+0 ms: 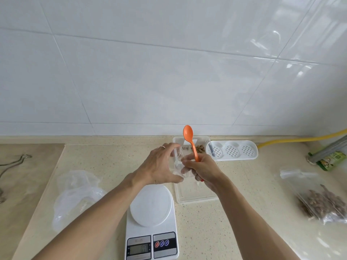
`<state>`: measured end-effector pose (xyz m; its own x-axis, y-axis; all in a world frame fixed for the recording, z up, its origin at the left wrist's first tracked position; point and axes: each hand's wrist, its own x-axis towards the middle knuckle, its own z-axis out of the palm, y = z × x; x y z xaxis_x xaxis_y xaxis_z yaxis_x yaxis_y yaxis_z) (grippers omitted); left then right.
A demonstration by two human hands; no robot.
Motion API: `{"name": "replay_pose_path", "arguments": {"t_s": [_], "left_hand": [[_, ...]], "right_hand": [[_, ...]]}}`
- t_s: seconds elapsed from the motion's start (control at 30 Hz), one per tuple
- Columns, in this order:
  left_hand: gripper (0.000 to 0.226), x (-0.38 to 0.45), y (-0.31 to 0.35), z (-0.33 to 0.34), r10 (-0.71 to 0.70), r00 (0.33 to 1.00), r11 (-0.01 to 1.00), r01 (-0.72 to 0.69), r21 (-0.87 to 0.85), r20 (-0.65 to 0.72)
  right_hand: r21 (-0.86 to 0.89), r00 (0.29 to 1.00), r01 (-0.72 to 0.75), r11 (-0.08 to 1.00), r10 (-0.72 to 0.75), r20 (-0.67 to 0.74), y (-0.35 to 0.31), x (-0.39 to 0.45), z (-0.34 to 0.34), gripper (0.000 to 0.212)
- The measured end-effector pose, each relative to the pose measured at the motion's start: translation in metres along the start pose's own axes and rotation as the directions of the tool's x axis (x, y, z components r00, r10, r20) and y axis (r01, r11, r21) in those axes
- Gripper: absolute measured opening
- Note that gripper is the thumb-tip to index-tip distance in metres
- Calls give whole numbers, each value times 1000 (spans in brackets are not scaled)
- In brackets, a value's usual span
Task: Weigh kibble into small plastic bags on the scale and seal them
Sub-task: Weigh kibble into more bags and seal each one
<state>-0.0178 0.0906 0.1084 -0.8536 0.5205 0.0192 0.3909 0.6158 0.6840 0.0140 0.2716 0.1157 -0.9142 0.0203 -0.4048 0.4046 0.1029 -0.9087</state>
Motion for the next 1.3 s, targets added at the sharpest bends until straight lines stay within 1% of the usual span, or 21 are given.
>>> {"name": "replay_pose_path", "arguments": {"t_s": [0.1, 0.17, 0.3, 0.37, 0.47, 0.53, 0.63, 0.7, 0.73, 0.8, 0.83, 0.87, 0.9, 0.93, 1.0, 1.03, 1.07, 1.1, 1.13, 1.23, 1.3], "left_hand": [[92, 2, -5, 3, 0, 999, 1000, 0, 0, -40], [91, 4, -4, 3, -16, 998, 998, 19, 54, -66], [93, 11, -15, 3, -57, 992, 984, 75, 162, -110], [96, 16, -27, 6, -81, 990, 979, 100, 178, -112], [103, 24, -38, 10, -109, 988, 973, 129, 192, -111], [108, 30, -43, 14, -114, 987, 967, 137, 214, -117], [110, 41, -50, 21, -130, 982, 964, 157, 213, -135], [107, 48, -55, 27, -132, 979, 963, 163, 212, -154], [104, 52, -58, 30, -130, 978, 964, 164, 211, -165], [102, 61, -61, 36, -127, 976, 965, 163, 207, -178], [102, 66, -62, 39, -128, 976, 965, 164, 205, -178], [103, 70, -63, 41, -125, 976, 965, 161, 206, -180], [103, 74, -65, 44, -116, 977, 965, 154, 213, -181], [102, 77, -66, 47, -104, 978, 963, 144, 226, -180], [102, 80, -67, 51, -84, 982, 959, 126, 254, -171], [101, 81, -68, 51, -78, 982, 958, 122, 261, -170], [102, 82, -70, 52, -77, 982, 957, 121, 265, -173], [102, 82, -71, 51, -78, 981, 956, 124, 267, -176], [103, 83, -73, 51, -81, 981, 955, 127, 268, -176], [102, 86, -78, 48, -83, 983, 949, 129, 286, -165], [100, 88, -80, 48, -85, 984, 945, 130, 300, -159]], "right_hand": [[18, 1000, 20, 1000, -20, -10, 2, 3, 2, 10], [-6, 996, 37, 999, -37, -82, 4, 6, 2, 8], [-97, 977, -31, 995, 10, -212, 6, 12, -6, 20], [-220, 970, -47, 974, -9, -244, 11, 18, -18, 23], [-488, 948, -49, 872, -113, -297, 20, 27, -36, 22], [-509, 907, -16, 860, -202, -369, 25, 29, -45, 22], [-401, 783, 40, 915, -278, -557, 25, 28, -56, 34], [-384, 700, 70, 921, -320, -639, 26, 32, -65, 28], [-395, 676, 76, 916, -339, -655, 26, 36, -69, 24], [-479, 667, 99, 872, -415, -619, 27, 44, -77, 19], [-566, 668, 129, 814, -493, -557, 28, 49, -80, 16], [-677, 660, 167, 717, -591, -463, 28, 53, -82, 12], [-786, 652, 193, 588, -676, -345, 29, 58, -85, 8], [-869, 659, 188, 458, -715, -235, 29, 63, -88, 6], [-955, 720, 130, 268, -687, -94, 30, 71, -93, 13], [-970, 752, 112, 216, -656, -59, 32, 73, -95, 18], [-973, 773, 105, 204, -632, -49, 32, 73, -95, 19], [-967, 782, 109, 230, -620, -59, 34, 72, -96, 17], [-950, 791, 107, 293, -604, -97, 35, 71, -97, 14], [-841, 820, 78, 536, -515, -252, 38, 66, -97, 16], [-695, 860, 56, 717, -389, -332, 40, 66, -97, 16]]}}
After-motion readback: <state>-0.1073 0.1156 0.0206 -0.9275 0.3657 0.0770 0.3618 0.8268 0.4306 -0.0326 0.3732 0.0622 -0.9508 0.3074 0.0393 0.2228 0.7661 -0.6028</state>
